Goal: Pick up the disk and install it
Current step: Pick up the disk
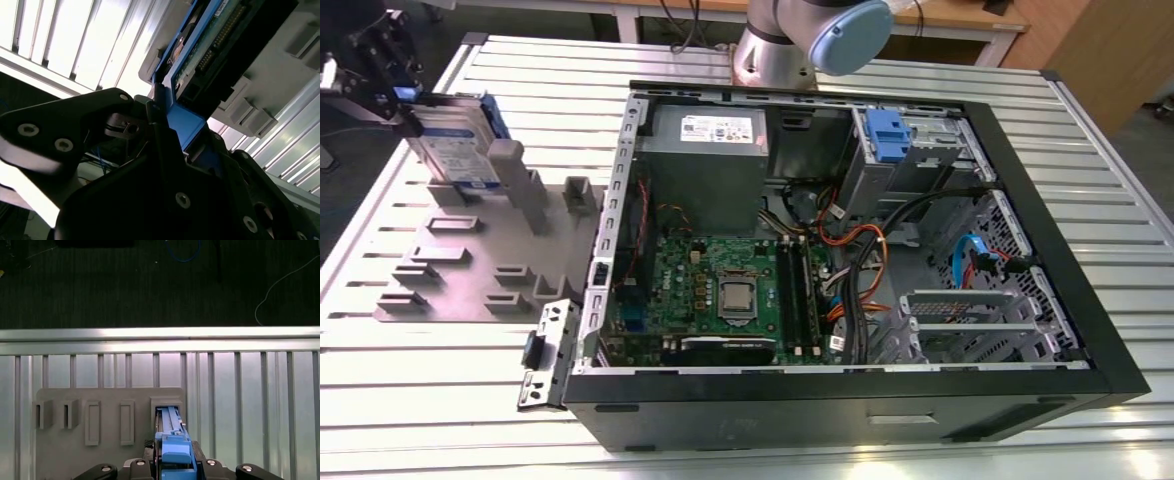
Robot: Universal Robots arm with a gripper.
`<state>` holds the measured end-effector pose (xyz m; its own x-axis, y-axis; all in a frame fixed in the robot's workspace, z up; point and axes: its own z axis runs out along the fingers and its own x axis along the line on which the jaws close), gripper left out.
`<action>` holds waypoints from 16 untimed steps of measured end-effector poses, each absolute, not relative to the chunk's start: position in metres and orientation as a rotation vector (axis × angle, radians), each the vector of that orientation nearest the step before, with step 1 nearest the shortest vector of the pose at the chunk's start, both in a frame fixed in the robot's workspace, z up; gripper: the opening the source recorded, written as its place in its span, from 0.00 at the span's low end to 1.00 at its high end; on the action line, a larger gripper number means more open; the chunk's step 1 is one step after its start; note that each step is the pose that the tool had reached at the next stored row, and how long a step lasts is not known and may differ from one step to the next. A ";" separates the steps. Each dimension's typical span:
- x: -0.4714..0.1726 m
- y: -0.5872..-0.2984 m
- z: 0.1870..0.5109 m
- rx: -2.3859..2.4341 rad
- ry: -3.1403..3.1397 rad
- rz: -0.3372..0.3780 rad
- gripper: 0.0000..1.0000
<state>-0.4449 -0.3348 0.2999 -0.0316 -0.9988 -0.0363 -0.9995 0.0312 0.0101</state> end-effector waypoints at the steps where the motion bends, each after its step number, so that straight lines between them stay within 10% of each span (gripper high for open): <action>1: -0.445 -0.335 0.301 -2.173 2.242 0.051 0.37; 16: -0.445 -0.335 0.310 -2.173 2.242 0.051 0.37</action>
